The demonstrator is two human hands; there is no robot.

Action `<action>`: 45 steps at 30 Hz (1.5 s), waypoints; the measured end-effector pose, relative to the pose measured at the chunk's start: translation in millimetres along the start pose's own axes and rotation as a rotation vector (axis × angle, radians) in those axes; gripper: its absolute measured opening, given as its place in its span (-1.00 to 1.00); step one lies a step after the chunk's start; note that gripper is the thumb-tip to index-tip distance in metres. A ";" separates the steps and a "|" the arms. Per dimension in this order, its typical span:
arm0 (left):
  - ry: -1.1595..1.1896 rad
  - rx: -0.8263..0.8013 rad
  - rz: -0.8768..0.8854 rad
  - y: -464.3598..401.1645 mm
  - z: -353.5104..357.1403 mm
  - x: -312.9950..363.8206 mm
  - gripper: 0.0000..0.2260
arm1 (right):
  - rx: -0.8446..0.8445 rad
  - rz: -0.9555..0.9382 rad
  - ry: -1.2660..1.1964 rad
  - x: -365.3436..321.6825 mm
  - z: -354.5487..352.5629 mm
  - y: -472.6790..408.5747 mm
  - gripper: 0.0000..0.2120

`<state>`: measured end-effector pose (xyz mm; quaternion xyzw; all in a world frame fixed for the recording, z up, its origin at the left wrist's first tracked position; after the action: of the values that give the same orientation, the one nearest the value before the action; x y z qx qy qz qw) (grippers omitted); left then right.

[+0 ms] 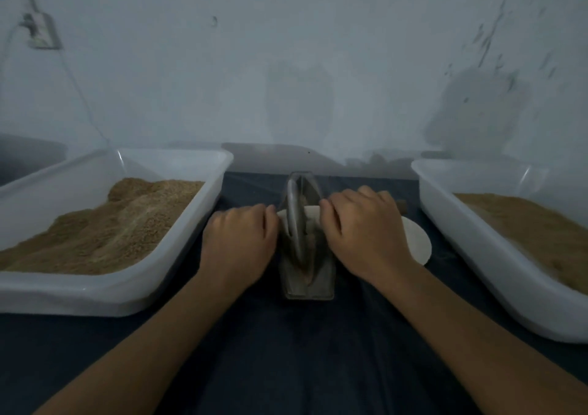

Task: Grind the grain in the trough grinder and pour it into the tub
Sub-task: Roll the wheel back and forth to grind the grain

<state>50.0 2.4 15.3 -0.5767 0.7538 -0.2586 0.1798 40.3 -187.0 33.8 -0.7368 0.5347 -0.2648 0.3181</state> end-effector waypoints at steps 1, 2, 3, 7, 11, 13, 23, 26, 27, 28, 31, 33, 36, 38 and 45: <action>0.148 0.026 -0.022 8.8 -3.7 -3.4 -0.66 | 0.009 -0.033 -0.006 -4.2 -6.0 2.7 -0.66; 0.254 0.052 -0.019 16.2 -8.8 -4.3 -0.66 | 0.015 -0.057 -0.015 -8.0 -12.2 5.1 -0.68; 0.290 0.079 0.007 22.2 -14.7 -3.5 -0.68 | 0.021 -0.072 -0.045 -10.8 -18.2 6.6 -0.71; 0.212 0.164 0.042 28.2 -25.9 -3.9 -0.75 | 0.064 -0.070 -0.229 -9.2 -27.2 13.3 -0.83; 0.139 0.132 0.051 6.8 -5.9 -4.7 -0.74 | 0.038 -0.039 -0.109 -2.1 -1.1 8.1 -0.78; 0.006 0.061 0.038 -16.4 13.1 -8.5 -0.65 | -0.010 0.004 -0.028 6.4 21.2 -2.4 -0.75; -0.030 -0.166 -0.099 -97.2 40.6 2.1 -0.63 | -0.284 0.236 -0.045 39.0 61.6 -27.4 -0.60; -0.176 -0.160 0.078 -55.4 22.6 3.9 -0.69 | -0.197 0.101 -0.054 23.0 30.6 -10.1 -0.62; -0.212 -0.140 0.158 -39.6 16.1 4.7 -0.77 | -0.165 0.062 -0.081 17.4 17.3 -3.8 -0.63; -0.231 -0.121 0.222 -22.7 8.3 4.9 -0.83 | -0.140 0.031 -0.106 11.0 3.0 2.9 -0.65; -0.206 -0.022 0.277 12.4 -22.3 6.9 -0.79 | -0.043 -0.040 -0.177 -3.4 -35.4 17.8 -0.71; -0.111 0.061 0.181 11.1 -43.3 2.5 -0.69 | 0.033 -0.052 -0.192 -1.8 -49.9 17.1 -0.72; -0.140 0.065 0.256 1.1 -40.3 8.4 -0.71 | 0.044 -0.003 -0.164 8.0 -42.0 8.3 -0.62; -0.223 0.054 0.306 -8.4 -10.6 6.3 -0.79 | -0.011 0.010 -0.079 8.6 -19.2 1.2 -0.62; -0.336 -0.153 0.134 -92.6 47.2 -4.6 -0.82 | -0.395 0.097 0.196 40.0 69.8 -56.0 -0.92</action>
<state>150.0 -20.3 32.6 -0.5722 0.7674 -0.0882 0.2754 137.4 -199.6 32.0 -0.7287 0.6395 -0.2099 0.1266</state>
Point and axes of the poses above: each hand's wrist, its own y-axis away from the middle knuckle, its own z-axis out of the palm, x = y × z, the point moved 5 cm from there along -y, towards the middle knuckle, and after that the axes turned 2 degrees about -x, right-handed, at the moved point
